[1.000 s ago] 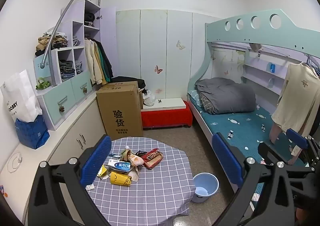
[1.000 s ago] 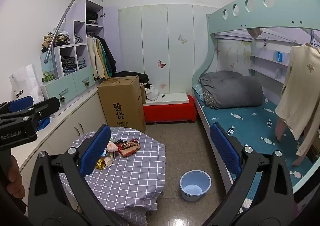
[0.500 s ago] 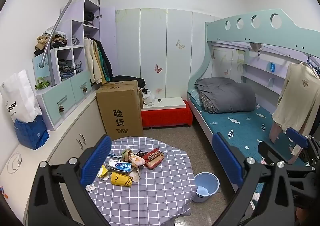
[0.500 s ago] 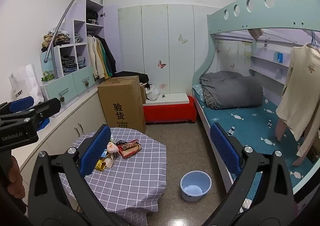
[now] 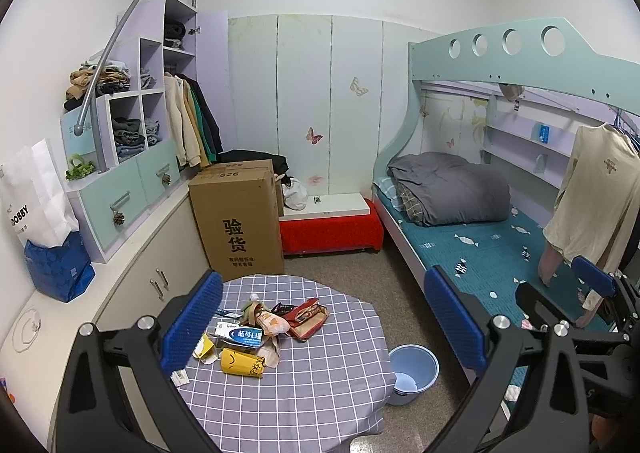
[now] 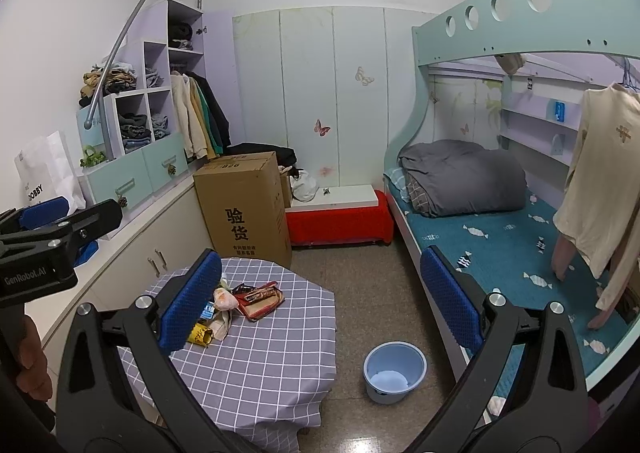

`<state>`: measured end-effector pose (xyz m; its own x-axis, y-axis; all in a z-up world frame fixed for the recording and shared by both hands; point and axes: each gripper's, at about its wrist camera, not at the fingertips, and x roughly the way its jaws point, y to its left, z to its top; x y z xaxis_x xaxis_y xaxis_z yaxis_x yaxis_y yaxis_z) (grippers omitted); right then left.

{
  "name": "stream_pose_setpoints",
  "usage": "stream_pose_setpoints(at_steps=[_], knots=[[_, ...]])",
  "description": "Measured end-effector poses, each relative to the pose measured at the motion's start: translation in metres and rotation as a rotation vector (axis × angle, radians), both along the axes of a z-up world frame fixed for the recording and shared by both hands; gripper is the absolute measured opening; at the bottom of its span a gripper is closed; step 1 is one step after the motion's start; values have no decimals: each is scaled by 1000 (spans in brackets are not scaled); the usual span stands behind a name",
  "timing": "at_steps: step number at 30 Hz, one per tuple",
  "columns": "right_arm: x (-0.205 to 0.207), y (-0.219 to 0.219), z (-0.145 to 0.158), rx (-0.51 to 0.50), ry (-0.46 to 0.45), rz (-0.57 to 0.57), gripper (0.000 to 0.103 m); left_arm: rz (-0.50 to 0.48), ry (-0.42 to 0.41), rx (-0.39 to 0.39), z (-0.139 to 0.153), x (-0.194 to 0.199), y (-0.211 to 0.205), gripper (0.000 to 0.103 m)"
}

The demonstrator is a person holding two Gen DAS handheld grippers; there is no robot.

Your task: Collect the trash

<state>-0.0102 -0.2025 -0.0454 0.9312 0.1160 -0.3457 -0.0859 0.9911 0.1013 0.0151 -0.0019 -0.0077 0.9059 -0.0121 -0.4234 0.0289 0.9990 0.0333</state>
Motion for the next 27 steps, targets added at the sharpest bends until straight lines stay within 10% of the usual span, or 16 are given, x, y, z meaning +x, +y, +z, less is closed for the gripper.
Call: stream_pose_setpoints(at_steps=[27], knots=[[15, 6, 1, 4, -6, -1, 97, -43, 30, 0, 4, 27, 1, 99]])
